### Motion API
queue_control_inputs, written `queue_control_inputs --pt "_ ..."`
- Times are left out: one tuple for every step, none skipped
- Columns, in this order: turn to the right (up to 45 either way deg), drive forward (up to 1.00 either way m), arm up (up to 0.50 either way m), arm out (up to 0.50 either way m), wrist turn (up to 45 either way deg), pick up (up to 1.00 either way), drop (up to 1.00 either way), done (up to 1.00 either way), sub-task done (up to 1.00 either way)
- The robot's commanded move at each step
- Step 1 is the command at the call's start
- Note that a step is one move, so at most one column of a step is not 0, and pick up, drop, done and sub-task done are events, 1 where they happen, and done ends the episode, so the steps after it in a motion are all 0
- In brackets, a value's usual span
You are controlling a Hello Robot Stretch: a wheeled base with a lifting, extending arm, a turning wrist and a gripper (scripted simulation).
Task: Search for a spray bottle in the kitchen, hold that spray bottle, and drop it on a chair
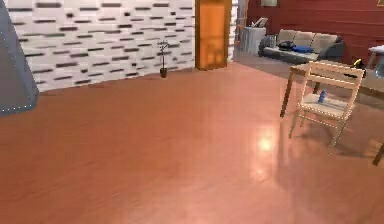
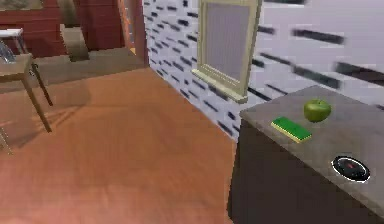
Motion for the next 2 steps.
queue_control_inputs --pt "45.0 0.00 0.00 0.00 0.0 0.00 0.00 0.00 0.00" --pt "18.0 0.00 0.00 0.00 0.0 0.00 0.00 0.00 0.00"
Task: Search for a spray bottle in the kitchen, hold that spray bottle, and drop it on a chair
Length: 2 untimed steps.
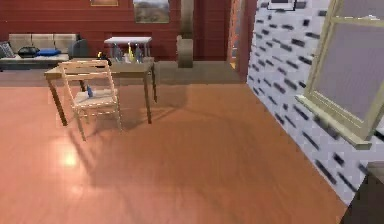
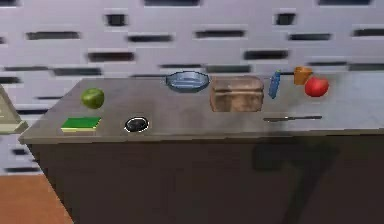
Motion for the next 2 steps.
queue_control_inputs --pt "0.0 1.00 0.00 0.00 0.0 0.00 0.00 0.00 0.00" --pt "0.0 1.00 0.00 0.00 0.0 0.00 0.00 0.00 0.00"
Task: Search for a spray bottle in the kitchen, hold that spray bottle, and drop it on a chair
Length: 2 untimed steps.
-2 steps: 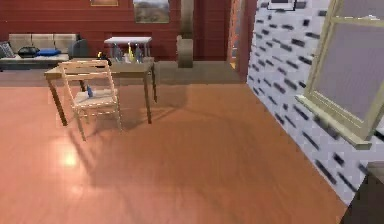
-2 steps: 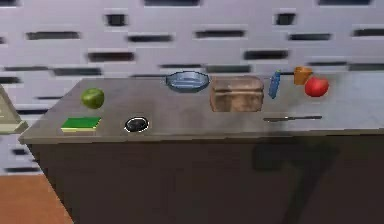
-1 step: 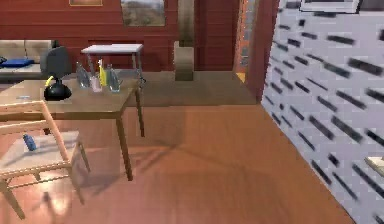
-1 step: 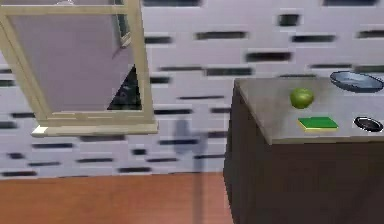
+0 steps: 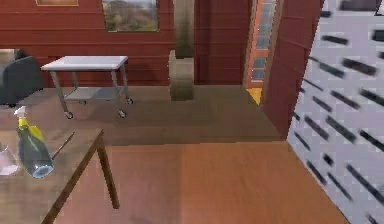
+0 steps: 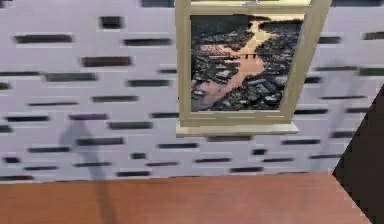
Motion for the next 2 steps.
queue_control_inputs --pt "27.0 0.00 0.00 0.00 0.0 0.00 0.00 0.00 0.00" --pt "0.0 0.10 0.00 0.00 0.0 0.00 0.00 0.00 0.00"
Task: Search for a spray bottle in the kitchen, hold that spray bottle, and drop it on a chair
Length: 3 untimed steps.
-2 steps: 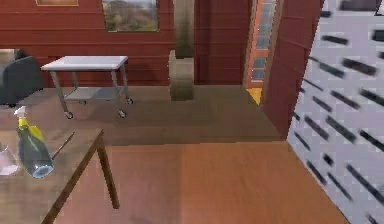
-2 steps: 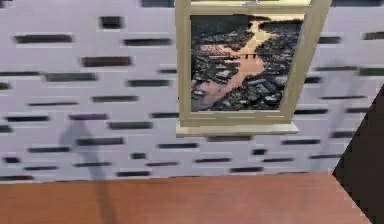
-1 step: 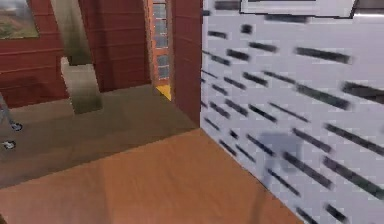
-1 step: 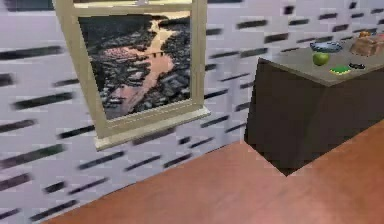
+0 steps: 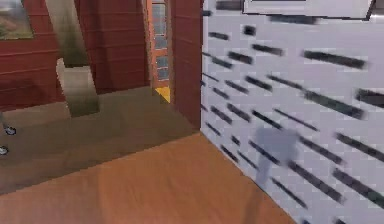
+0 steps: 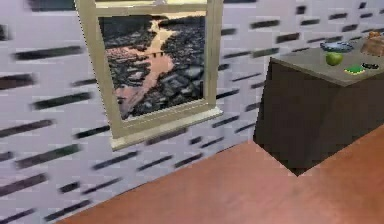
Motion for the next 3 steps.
queue_control_inputs --pt "-30.0 0.00 0.00 0.00 0.0 0.00 0.00 0.00 0.00" --pt "0.0 0.60 0.00 0.00 0.0 0.00 0.00 0.00 0.00" --pt "-45.0 0.00 0.00 0.00 0.0 0.00 0.00 0.00 0.00"
